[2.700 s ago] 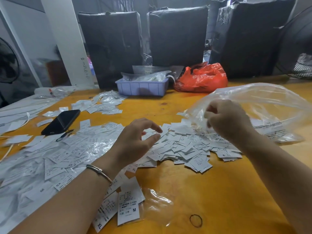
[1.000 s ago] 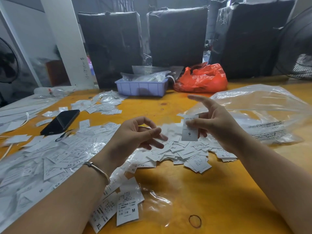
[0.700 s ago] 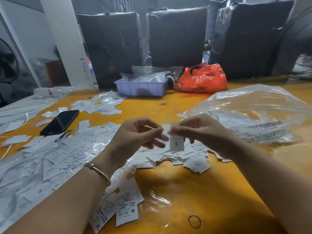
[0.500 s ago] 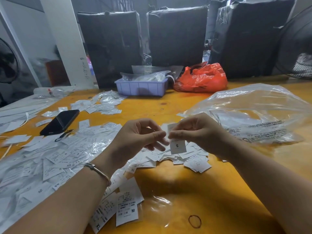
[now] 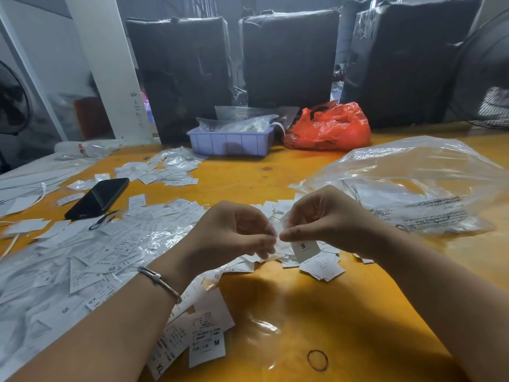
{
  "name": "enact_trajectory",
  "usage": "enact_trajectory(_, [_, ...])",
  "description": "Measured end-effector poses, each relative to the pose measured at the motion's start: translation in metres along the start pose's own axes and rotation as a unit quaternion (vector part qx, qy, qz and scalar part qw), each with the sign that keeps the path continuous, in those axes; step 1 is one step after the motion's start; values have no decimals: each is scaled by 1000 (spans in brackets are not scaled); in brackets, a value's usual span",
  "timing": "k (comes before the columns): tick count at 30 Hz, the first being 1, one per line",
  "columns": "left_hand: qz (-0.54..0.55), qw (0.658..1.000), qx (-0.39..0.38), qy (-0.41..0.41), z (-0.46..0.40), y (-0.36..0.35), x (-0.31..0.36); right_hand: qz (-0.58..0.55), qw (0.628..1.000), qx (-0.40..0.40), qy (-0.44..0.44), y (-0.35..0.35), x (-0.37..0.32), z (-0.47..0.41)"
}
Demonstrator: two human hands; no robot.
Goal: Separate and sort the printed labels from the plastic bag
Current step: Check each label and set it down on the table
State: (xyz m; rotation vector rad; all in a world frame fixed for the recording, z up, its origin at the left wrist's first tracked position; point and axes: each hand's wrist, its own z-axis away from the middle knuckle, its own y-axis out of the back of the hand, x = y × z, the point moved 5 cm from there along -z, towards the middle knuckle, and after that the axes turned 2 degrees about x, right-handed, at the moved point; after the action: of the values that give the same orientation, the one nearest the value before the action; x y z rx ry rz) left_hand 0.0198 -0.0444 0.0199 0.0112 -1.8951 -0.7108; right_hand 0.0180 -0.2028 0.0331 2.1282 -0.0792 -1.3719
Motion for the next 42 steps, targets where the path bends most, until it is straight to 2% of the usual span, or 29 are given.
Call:
enact_trajectory(5, [-1, 1000, -4, 11, -1, 2, -3, -28, 999, 35, -24, 9, 5, -2])
enact_trajectory(9, [43, 998, 41, 10, -2, 9, -5, -51, 995, 78, -25, 17, 7, 0])
enact_trajectory(13, [120, 988, 92, 7, -2, 21, -4, -10, 998, 7, -64, 5, 10, 1])
enact_trajectory(15, [103, 991, 85, 5, -2, 21, -4, -6, 998, -6, -68, 0, 8, 2])
enact_trajectory(20, [59, 997, 47, 9, -2, 11, -6, -38, 998, 35, -41, 5, 6, -1])
enact_trajectory(26, [72, 989, 121, -36, -1, 19, 2, -47, 994, -60, -72, -10, 10, 2])
enact_trajectory(33, [89, 990, 103, -23, -1, 17, 0, -82, 996, 23, -40, -4, 8, -1])
enact_trajectory(38, [79, 991, 103, -28, -2, 16, 1, -60, 996, 43, -44, 6, 7, 0])
enact_trajectory(40, [44, 992, 111, -45, -1, 17, 2, -61, 994, 83, -40, 17, 6, 0])
enact_trajectory(42, [-4, 991, 112, -69, 0, 16, 4, -81, 983, 160, -29, 31, 5, 2])
